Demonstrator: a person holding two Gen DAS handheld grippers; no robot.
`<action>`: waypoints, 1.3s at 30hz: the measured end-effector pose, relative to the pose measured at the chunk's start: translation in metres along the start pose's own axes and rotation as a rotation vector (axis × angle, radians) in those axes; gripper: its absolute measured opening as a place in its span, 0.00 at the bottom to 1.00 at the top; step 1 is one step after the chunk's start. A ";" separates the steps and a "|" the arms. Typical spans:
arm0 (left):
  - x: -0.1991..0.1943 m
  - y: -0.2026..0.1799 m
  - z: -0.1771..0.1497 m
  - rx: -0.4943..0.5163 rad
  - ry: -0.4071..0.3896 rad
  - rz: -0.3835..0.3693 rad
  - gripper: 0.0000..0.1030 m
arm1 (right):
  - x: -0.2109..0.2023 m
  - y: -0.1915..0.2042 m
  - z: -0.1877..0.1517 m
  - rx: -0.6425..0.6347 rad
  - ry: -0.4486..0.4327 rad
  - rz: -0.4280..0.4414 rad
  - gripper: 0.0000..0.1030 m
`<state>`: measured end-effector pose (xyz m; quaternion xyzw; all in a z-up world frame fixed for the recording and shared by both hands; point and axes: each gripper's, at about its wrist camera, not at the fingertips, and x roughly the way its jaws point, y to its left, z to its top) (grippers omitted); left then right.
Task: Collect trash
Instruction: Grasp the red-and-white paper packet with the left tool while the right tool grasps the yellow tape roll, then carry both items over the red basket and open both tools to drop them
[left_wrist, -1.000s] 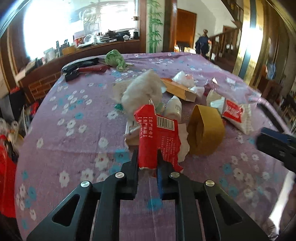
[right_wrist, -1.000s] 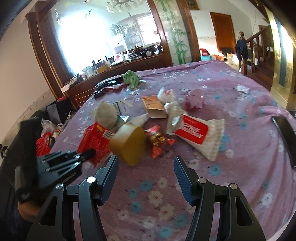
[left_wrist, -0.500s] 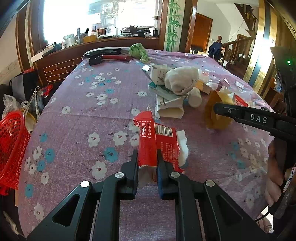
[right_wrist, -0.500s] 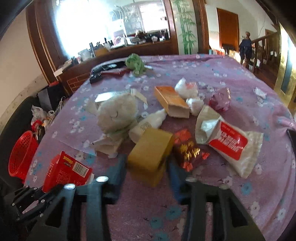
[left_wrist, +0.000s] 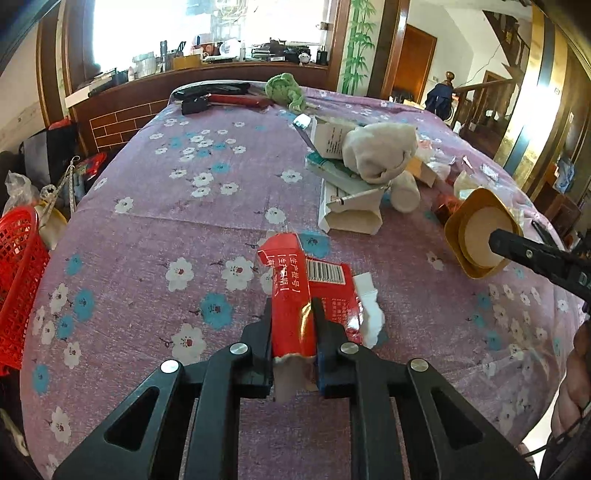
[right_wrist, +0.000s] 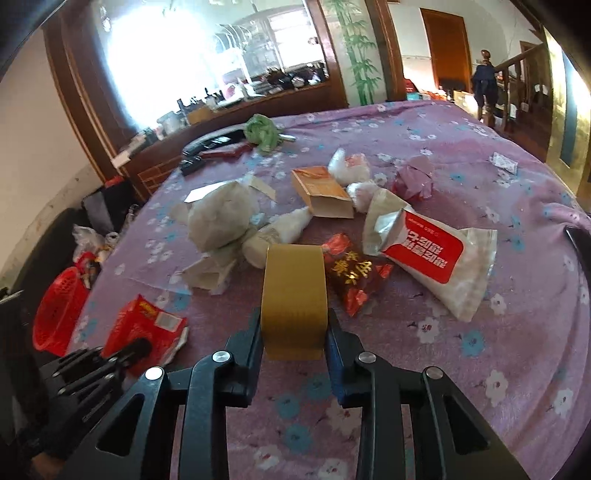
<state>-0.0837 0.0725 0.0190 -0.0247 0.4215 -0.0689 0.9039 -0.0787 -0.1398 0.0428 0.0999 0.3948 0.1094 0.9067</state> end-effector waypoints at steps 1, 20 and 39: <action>-0.003 0.001 0.000 -0.007 -0.011 0.001 0.14 | -0.003 0.002 -0.001 -0.007 -0.008 0.014 0.32; -0.078 0.064 0.014 -0.113 -0.193 0.107 0.14 | -0.009 0.076 0.005 -0.155 0.027 0.203 0.32; -0.150 0.236 -0.002 -0.329 -0.268 0.380 0.15 | 0.025 0.274 0.027 -0.399 0.152 0.469 0.32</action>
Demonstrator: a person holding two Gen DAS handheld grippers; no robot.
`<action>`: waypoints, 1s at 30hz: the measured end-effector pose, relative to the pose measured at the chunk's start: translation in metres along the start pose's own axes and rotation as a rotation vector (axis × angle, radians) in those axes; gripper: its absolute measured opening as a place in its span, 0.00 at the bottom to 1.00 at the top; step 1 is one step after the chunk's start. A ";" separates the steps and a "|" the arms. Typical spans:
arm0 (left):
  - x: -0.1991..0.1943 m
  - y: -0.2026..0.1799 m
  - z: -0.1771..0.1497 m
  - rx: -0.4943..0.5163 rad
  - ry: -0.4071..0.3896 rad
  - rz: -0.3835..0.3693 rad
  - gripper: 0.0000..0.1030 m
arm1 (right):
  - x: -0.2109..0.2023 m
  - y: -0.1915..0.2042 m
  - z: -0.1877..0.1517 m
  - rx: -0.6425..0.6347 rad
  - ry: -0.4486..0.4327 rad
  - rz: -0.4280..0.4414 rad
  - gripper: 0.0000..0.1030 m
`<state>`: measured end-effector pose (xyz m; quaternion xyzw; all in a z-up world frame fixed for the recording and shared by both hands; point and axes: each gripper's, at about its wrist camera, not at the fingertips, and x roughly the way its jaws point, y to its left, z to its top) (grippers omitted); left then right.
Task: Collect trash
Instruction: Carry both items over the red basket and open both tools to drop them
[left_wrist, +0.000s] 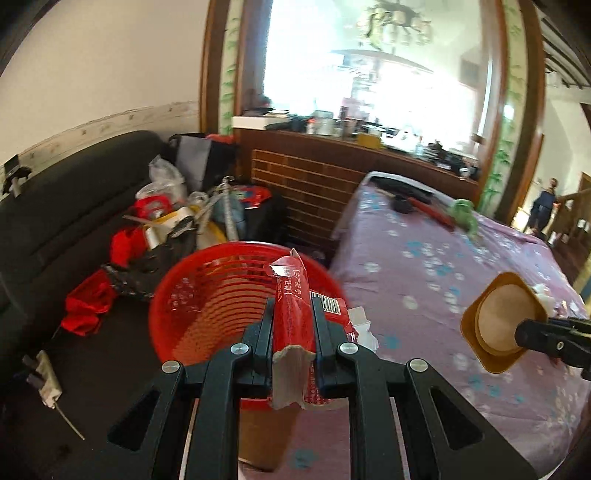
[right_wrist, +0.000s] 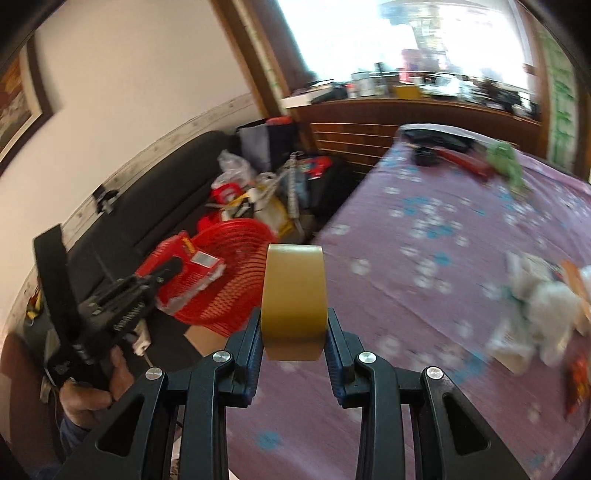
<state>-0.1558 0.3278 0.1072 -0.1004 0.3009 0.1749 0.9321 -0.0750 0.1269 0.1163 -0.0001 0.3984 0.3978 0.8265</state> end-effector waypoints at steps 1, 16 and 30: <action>0.005 0.008 0.001 -0.006 0.009 0.013 0.15 | 0.008 0.008 0.004 -0.009 0.005 0.010 0.32; 0.048 0.065 -0.003 -0.075 0.067 0.048 0.16 | 0.136 0.064 0.050 -0.021 0.117 0.062 0.32; 0.017 0.033 -0.011 -0.058 -0.004 0.005 0.61 | 0.071 0.029 0.027 0.000 0.013 0.015 0.41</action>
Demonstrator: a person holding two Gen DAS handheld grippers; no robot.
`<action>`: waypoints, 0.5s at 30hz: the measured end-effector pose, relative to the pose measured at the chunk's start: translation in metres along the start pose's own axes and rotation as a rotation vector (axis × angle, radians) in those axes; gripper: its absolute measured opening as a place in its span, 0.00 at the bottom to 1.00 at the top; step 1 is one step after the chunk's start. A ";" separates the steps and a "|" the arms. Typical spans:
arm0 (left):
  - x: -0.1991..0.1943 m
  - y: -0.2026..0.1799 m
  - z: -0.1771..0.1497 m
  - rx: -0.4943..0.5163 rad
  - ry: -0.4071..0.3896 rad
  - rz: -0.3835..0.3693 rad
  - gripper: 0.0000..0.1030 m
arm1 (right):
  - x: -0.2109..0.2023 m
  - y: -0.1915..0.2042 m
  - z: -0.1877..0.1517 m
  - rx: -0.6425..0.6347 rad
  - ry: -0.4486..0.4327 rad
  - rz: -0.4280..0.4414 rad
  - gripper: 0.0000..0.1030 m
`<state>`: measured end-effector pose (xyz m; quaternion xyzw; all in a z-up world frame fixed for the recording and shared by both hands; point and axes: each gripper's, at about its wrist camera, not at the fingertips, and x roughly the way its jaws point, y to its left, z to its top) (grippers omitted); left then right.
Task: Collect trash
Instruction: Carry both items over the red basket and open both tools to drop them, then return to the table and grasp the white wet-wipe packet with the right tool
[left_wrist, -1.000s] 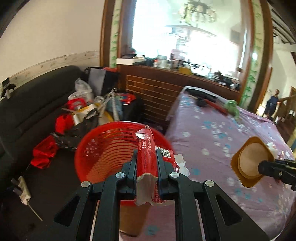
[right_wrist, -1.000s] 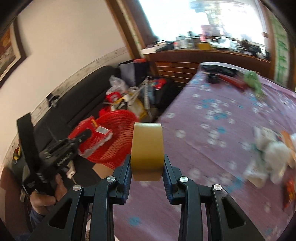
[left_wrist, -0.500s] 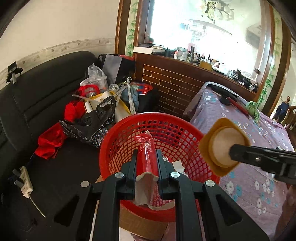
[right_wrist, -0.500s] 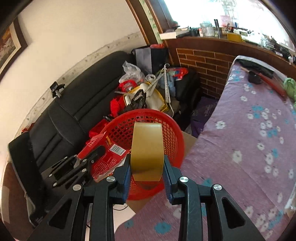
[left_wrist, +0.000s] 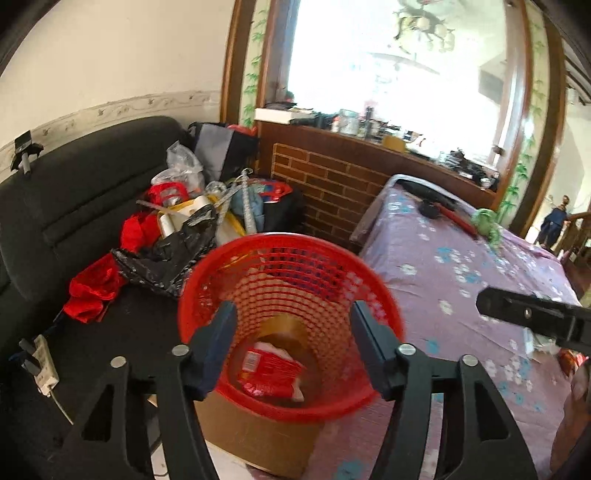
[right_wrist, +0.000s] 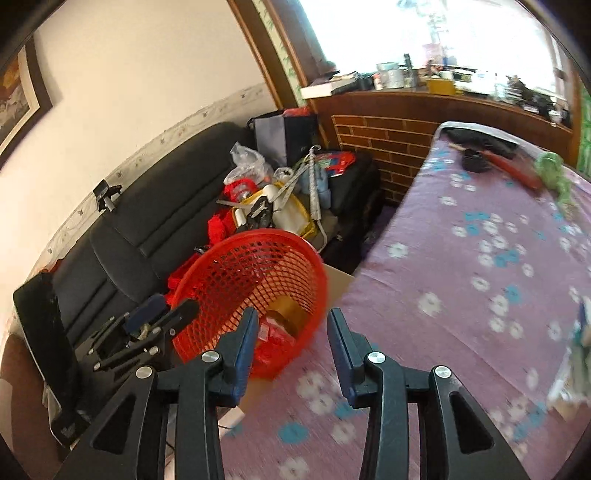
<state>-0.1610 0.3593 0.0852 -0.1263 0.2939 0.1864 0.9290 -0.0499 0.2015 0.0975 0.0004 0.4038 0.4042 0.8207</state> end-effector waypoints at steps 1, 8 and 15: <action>-0.004 -0.009 -0.003 0.010 -0.005 -0.014 0.61 | -0.010 -0.005 -0.007 0.002 -0.009 -0.012 0.41; -0.017 -0.091 -0.030 0.107 0.035 -0.145 0.64 | -0.071 -0.064 -0.062 0.082 -0.053 -0.073 0.43; -0.014 -0.181 -0.054 0.249 0.099 -0.255 0.66 | -0.150 -0.149 -0.122 0.263 -0.117 -0.172 0.43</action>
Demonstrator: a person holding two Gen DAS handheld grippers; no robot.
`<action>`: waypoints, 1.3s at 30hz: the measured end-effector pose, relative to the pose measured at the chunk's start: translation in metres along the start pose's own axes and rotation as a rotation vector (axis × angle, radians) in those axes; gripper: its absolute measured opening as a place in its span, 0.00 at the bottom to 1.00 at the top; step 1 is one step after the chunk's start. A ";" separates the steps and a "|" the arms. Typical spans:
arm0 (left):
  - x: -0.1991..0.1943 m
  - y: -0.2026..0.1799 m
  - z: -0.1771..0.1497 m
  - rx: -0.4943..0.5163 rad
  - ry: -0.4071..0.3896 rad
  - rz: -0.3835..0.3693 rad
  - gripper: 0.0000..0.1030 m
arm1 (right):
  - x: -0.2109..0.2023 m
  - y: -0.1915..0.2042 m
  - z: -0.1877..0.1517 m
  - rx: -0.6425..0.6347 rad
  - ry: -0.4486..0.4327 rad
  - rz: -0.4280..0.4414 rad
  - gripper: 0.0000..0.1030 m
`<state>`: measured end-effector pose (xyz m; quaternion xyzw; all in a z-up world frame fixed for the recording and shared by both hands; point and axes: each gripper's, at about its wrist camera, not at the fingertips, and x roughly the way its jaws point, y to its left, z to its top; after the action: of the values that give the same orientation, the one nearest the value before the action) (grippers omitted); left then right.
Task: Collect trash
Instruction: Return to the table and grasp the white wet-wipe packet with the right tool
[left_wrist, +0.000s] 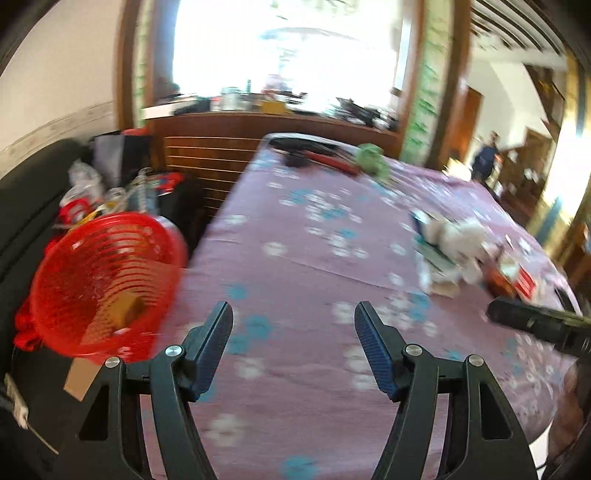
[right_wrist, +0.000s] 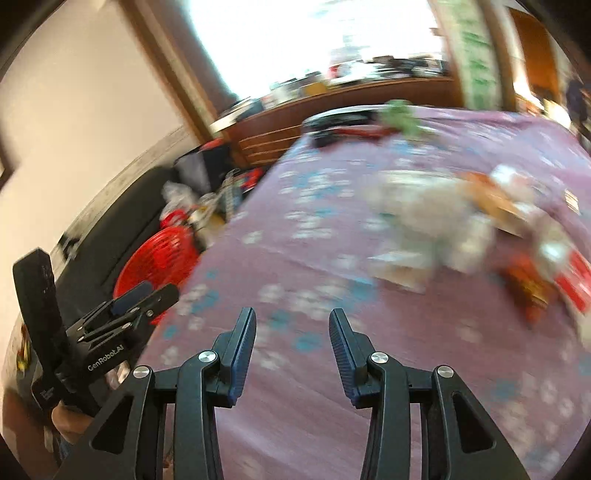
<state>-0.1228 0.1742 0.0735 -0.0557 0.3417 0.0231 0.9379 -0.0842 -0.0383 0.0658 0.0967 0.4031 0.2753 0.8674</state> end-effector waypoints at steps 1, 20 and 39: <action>0.002 -0.011 0.000 0.020 0.005 -0.010 0.66 | -0.014 -0.018 -0.002 0.028 -0.020 -0.023 0.43; 0.025 -0.141 0.014 0.265 0.055 -0.153 0.76 | -0.053 -0.254 0.043 0.348 -0.029 -0.113 0.66; 0.088 -0.193 0.058 0.334 0.084 -0.118 0.82 | -0.053 -0.186 -0.002 0.119 -0.112 -0.149 0.13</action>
<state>-0.0031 -0.0098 0.0782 0.0798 0.3759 -0.0912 0.9187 -0.0390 -0.2221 0.0256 0.1331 0.3758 0.1797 0.8993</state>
